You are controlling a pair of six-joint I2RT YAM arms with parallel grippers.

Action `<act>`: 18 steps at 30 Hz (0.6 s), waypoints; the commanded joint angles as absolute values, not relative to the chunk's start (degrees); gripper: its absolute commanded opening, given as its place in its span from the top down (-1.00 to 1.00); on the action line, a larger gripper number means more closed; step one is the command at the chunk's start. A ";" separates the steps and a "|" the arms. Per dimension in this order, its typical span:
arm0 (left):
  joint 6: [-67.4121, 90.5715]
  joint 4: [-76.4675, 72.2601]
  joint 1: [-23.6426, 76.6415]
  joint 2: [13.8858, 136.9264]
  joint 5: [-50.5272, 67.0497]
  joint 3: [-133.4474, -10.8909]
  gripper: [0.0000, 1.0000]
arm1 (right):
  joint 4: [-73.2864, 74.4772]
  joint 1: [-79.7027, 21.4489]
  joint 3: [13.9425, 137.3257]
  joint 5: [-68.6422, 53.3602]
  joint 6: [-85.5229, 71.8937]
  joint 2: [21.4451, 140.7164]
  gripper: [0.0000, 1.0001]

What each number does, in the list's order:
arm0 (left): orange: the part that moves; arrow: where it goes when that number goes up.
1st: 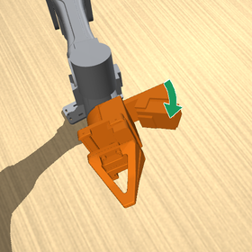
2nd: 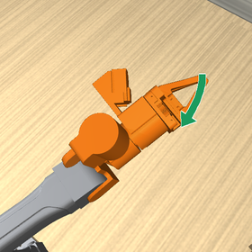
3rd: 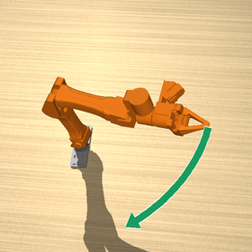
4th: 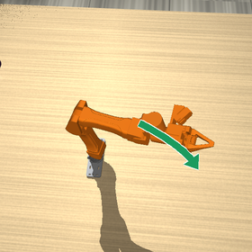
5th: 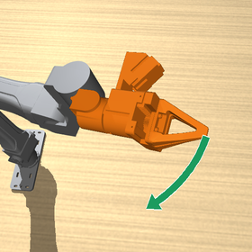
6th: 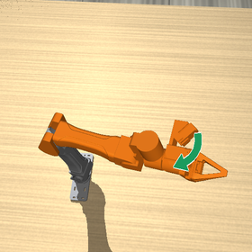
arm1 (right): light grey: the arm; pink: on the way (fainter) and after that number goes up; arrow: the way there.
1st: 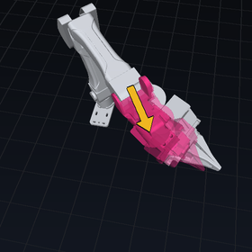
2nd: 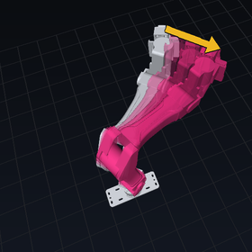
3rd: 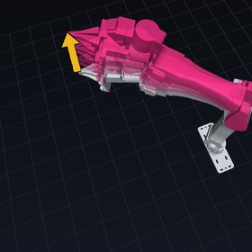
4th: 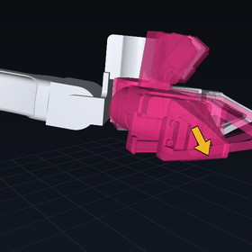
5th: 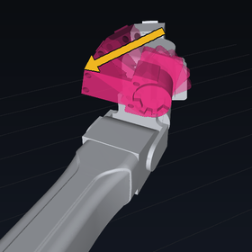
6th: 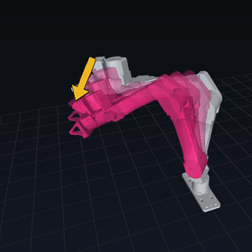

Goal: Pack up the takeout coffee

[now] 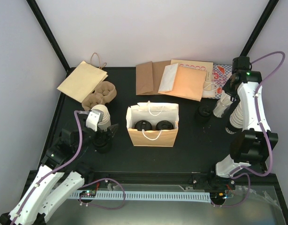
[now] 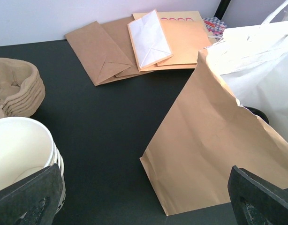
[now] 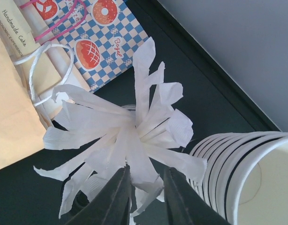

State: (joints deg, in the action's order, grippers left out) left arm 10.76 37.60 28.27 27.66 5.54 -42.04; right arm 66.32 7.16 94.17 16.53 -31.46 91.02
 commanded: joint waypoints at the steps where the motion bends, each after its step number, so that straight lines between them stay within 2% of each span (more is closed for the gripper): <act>1: 11.37 36.12 28.40 27.73 4.81 -41.76 -0.97 | 65.66 7.47 95.94 17.46 -31.49 90.88 0.60; 6: 11.37 36.00 28.47 27.68 4.74 -41.83 -0.97 | 66.83 7.47 97.24 17.83 -31.29 90.15 0.90; 18: 11.41 36.03 28.40 27.94 4.92 -41.82 -0.98 | 72.53 7.46 104.03 17.85 -30.50 88.56 0.93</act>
State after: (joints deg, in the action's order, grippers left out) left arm 10.79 37.56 28.27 27.75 5.52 -41.82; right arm 70.02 7.16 101.27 16.82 -30.81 90.67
